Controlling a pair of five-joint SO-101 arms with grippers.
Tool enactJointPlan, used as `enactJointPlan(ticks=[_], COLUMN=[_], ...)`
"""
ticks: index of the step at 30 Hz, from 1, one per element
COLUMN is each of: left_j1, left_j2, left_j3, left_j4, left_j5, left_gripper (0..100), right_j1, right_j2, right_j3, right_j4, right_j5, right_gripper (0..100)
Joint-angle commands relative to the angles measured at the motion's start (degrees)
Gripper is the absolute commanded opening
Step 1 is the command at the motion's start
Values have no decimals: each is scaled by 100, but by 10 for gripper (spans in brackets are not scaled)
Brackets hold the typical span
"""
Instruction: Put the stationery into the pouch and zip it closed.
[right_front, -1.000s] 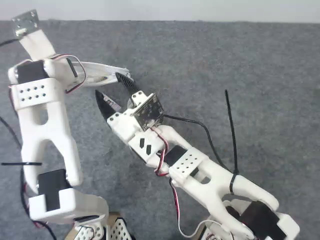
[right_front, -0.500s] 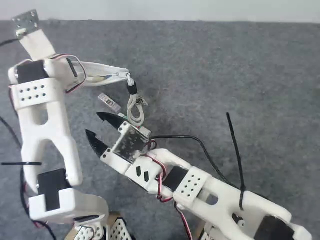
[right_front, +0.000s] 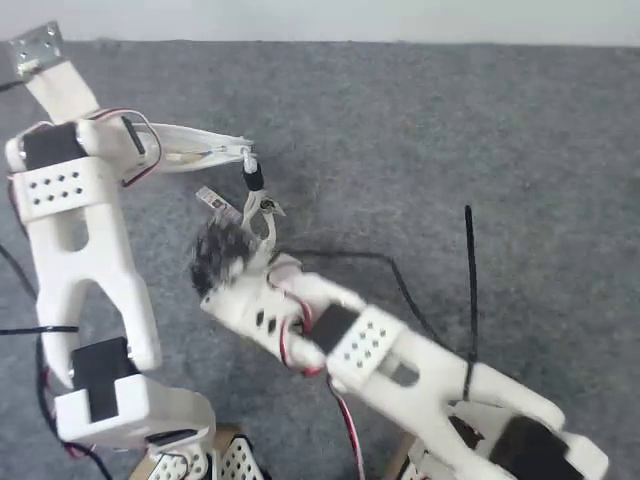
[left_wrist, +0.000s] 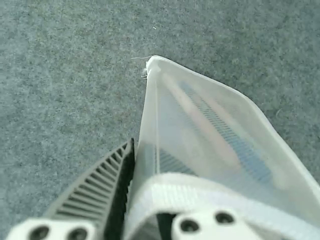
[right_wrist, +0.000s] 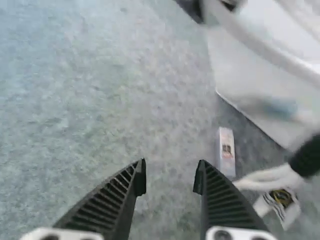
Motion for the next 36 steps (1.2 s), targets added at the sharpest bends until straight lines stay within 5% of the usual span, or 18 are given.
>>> enactJointPlan(ticks=[1, 14, 36], left_j1=[-316, -563, -554], left_j2=[-79, -88, -88], left_j3=[-57, -66, -66], left_j4=[-308, -431, -422], left_j5=[88, 246, 246], left_gripper=[12, 12, 12], right_j1=[391, 1051, 1631], right_j2=[277, 2738, 5402], right_j3=[-1222, -4360, -6004], right_j4=[1077, 4145, 4286], right_j5=[-378, -668, 105], right_gripper=[151, 154, 151])
